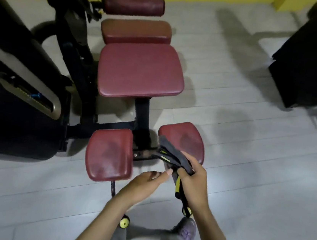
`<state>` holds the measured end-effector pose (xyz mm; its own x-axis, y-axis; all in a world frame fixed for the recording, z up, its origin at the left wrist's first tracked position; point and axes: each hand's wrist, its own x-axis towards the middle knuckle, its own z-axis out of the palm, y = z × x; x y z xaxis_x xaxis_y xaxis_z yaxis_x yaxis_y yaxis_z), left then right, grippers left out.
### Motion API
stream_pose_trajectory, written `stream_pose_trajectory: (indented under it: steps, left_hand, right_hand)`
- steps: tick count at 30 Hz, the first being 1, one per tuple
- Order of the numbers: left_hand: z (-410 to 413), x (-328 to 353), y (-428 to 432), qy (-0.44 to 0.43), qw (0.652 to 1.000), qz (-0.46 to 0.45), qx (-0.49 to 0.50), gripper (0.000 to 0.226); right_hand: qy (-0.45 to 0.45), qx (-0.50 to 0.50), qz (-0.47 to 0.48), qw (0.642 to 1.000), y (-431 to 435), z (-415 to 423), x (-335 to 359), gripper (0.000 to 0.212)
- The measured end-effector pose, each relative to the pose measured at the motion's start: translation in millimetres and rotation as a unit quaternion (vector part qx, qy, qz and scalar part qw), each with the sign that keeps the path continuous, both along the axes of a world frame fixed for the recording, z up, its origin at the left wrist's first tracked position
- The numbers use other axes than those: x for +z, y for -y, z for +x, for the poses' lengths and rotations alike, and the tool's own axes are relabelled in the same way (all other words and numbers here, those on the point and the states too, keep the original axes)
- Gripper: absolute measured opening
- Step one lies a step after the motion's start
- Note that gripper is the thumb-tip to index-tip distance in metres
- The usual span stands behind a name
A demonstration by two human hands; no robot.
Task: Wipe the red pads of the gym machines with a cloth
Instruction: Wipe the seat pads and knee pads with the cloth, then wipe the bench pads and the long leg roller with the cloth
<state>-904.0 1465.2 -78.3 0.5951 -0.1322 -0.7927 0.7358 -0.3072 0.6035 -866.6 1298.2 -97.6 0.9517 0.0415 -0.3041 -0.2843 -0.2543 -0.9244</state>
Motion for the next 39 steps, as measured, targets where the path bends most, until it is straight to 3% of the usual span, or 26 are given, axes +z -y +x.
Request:
stream_pose_trajectory:
  steps: [2,5,8,12,18,23,27,30,32,36,39]
  left_hand:
    - [7.9,28.7,58.0,0.008,0.997,-0.056,0.046,0.054]
    - [15.3,47.0,136.3,0.031,0.989,-0.089,0.113,0.079]
    - [27.6,62.9,208.6,0.095,0.976,-0.11,0.162,0.068]
    - [57.3,83.1,276.9,0.091,0.909,-0.199,0.353,0.047]
    - [114.0,79.4,298.7,0.083,0.876,-0.139,0.453,0.022]
    - [173.2,69.3,299.5,0.119,0.837,-0.124,0.52,0.02]
    - [229.3,66.4,298.0,0.201,0.843,-0.042,0.498,0.015]
    - [265.4,75.2,297.1,0.231,0.86,-0.003,0.454,0.034]
    - [290.6,86.0,298.1,0.249,0.87,-0.019,0.425,0.038]
    - [348.9,97.9,291.7,0.208,0.873,-0.075,0.435,0.03]
    - [393.1,85.4,283.9,0.198,0.88,-0.078,0.425,0.036]
  right_hand:
    - [0.016,-0.002,0.016,1.0,41.5,-0.9,24.0,0.058]
    - [0.045,0.014,0.014,0.999,110.0,-1.8,51.3,0.06]
    - [0.089,0.033,-0.013,0.995,173.7,2.7,72.5,0.064]
    - [0.121,0.122,-0.055,0.984,233.4,17.7,84.0,0.062]
    - [0.114,0.211,-0.093,0.966,275.3,82.3,79.4,0.038]
    - [0.081,0.257,-0.076,0.96,263.0,162.5,75.8,0.043]
    - [0.054,0.253,-0.022,0.966,239.2,226.6,72.0,0.046]
    - [-0.016,0.198,0.016,0.98,225.4,272.1,76.3,0.036]
    - [-0.05,0.174,0.035,0.983,219.2,303.3,76.2,0.036]
    - [-0.098,0.161,0.098,0.977,215.5,368.1,78.9,0.04]
    - [-0.108,0.169,0.079,0.977,216.5,421.6,67.3,0.038]
